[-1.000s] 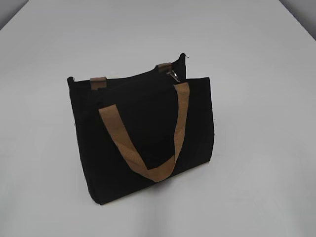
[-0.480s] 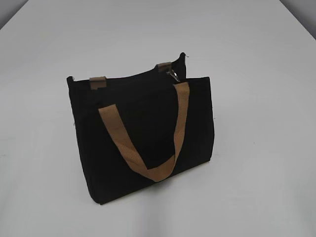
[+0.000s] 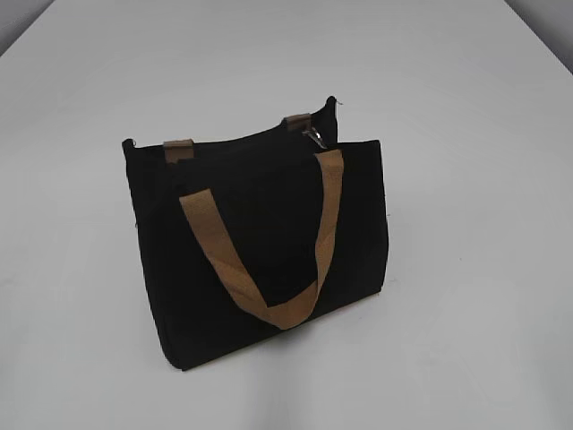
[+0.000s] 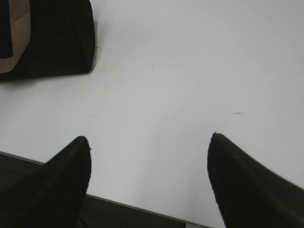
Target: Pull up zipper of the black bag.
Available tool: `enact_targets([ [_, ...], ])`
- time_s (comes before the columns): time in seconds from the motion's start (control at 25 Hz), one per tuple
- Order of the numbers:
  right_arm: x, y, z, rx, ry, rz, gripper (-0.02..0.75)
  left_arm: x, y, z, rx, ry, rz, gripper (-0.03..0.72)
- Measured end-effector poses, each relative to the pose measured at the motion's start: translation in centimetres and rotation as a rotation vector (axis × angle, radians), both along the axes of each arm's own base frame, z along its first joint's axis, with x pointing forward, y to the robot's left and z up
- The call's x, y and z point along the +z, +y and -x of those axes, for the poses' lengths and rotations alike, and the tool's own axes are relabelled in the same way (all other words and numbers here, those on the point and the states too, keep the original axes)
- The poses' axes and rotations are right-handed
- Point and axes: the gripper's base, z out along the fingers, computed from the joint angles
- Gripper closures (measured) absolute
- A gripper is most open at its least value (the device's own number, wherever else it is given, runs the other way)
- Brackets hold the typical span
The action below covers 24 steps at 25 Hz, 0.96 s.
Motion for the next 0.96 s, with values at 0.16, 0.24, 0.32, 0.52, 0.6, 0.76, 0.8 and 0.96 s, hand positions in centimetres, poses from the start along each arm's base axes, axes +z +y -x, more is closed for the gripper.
enact_targets([
  [0.16,0.00,0.00,0.00,0.000,0.000,0.000,0.147,-0.03,0.06,0.66,0.090,-0.047,0.007,0.456],
  [0.24,0.00,0.01,0.16,-0.011,-0.011,-0.005,0.147,-0.05,0.02,0.66,0.127,-0.051,0.007,0.456],
  [0.32,0.00,0.02,0.31,-0.052,-0.024,-0.007,0.147,-0.05,0.00,0.64,0.143,-0.051,0.006,0.458],
  [0.52,0.01,0.17,0.25,-0.142,-0.024,-0.016,0.147,-0.05,0.01,0.66,0.141,-0.052,0.007,0.458],
  [0.6,0.02,0.18,0.24,-0.146,-0.024,-0.017,0.147,-0.05,0.01,0.66,0.141,-0.052,0.007,0.458],
  [0.76,0.02,0.20,0.24,-0.145,-0.024,-0.019,0.147,-0.05,0.01,0.66,0.141,-0.052,0.007,0.458],
  [0.8,0.02,0.20,0.24,-0.145,-0.024,-0.019,0.147,-0.05,0.01,0.66,0.141,-0.052,0.007,0.458],
  [0.96,0.02,0.20,0.24,-0.145,-0.024,-0.019,0.147,-0.05,0.01,0.66,0.141,-0.052,0.007,0.459],
])
